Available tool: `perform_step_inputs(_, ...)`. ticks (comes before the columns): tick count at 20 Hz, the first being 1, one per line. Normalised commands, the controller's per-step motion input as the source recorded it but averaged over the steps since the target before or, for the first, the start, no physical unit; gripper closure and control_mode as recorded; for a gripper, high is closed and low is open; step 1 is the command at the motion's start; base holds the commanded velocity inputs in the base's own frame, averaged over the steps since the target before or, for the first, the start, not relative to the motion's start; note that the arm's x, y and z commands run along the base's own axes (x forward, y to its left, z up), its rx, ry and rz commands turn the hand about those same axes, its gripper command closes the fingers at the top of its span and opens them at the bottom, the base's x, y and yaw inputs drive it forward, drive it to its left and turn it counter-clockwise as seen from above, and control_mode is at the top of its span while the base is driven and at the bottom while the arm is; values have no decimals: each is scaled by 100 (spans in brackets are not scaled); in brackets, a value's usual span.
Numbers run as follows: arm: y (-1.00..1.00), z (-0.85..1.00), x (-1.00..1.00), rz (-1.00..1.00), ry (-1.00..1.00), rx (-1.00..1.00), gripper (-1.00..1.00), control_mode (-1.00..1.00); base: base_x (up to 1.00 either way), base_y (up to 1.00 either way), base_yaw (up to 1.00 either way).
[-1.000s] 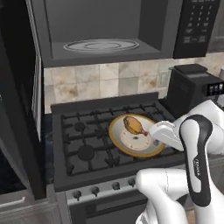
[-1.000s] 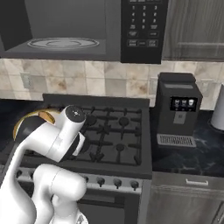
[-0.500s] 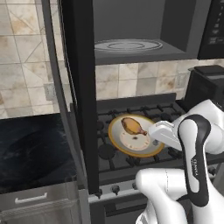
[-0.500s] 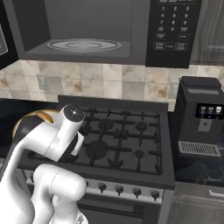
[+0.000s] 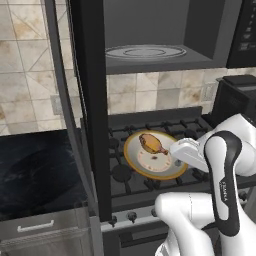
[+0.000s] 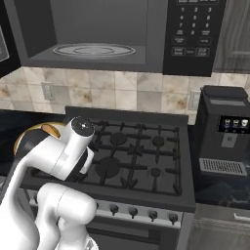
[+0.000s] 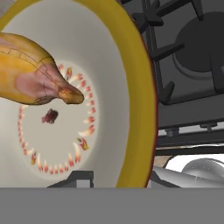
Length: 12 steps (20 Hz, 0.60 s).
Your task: Remove the kiwi from the bowl and place it on the small plate. Then place the bowl with only the chicken drumstick in the microwave, close the door, and press the start button to microwave the chicken drumstick.
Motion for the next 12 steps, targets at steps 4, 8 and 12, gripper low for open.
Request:
perform_step_inputs(4, 0, 0, 0, 0, 0, 0, 100, 100, 34, 0, 1)
perform_step_inputs(8, 0, 0, 0, 0, 0, 0, 100, 100, 12, 0, 3)
perform_step_inputs(12, 0, 0, 0, 0, 0, 0, 100, 100, 5, 0, 0)
